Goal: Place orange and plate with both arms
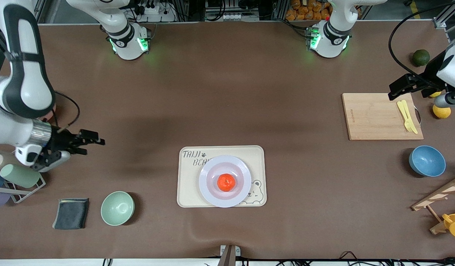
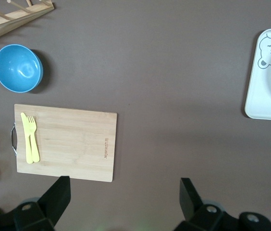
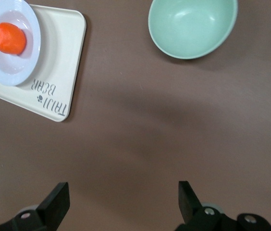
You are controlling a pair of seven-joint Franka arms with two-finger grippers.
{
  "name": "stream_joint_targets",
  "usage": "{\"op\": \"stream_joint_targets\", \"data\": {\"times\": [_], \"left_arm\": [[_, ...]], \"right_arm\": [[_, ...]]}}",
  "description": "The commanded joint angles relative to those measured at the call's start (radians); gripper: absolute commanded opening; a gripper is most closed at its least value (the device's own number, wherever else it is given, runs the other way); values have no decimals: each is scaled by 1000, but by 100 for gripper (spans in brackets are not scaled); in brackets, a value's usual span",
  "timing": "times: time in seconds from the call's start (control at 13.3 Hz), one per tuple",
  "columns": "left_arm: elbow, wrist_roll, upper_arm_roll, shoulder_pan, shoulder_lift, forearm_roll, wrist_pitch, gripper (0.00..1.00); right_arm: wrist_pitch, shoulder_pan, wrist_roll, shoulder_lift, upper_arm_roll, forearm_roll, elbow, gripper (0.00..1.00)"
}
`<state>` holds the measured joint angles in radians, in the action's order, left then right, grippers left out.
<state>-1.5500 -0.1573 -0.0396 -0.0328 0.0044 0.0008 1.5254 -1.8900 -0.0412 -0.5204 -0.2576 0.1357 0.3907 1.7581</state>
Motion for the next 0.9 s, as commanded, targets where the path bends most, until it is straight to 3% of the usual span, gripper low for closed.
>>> {"op": "stream_joint_targets", "data": {"times": [0.0,0.15,0.52,0.67,0.82], "left_arm": [[-7,21,-6,2,-7,-7,-5,100],[-7,21,-6,-1,-6,-7,-2,100],[-5,22,-6,1,0,-7,2,100],[-5,21,-6,-1,3,-7,5,100],[-5,21,-6,-2,8,-5,6,100]], "right_arm": [[104,37,135,171,-18,-122,27,100],[179,33,239,253,-21,-218,17,100],[250,86,478,323,-27,-282,-31,100],[256,148,592,325,-101,-311,-57,100],[267,141,606,325,-128,-413,-72,100]]}}
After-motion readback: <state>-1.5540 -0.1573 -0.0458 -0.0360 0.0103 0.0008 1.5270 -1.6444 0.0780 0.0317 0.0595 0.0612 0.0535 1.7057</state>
